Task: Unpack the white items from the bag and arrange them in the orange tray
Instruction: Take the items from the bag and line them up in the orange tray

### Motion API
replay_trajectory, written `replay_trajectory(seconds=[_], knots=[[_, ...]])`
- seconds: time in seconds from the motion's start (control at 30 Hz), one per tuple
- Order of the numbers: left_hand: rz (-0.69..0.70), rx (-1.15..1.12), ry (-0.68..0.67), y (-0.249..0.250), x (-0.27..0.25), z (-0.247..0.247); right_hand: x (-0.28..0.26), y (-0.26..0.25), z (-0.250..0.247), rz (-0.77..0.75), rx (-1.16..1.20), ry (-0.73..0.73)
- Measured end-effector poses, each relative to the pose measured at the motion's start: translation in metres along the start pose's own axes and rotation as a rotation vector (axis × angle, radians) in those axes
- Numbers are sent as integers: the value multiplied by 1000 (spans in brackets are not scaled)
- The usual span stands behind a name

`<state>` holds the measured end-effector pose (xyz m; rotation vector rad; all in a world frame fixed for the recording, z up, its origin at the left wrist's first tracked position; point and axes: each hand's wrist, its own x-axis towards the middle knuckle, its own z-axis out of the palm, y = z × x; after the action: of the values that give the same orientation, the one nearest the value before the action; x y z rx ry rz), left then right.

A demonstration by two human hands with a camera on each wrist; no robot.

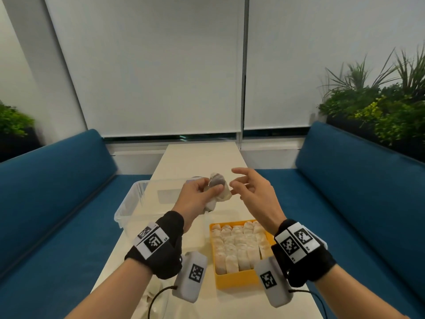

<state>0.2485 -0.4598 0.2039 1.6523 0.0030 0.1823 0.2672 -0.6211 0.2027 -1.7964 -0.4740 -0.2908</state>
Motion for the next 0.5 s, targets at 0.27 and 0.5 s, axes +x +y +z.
replay_trajectory(seconds=[0.27, 0.5], knots=[[139, 176, -12, 11, -1, -3, 24, -12, -2, -18, 26, -50], [161, 249, -27, 24, -1, -6, 42, -27, -19, -95, -113, -159]])
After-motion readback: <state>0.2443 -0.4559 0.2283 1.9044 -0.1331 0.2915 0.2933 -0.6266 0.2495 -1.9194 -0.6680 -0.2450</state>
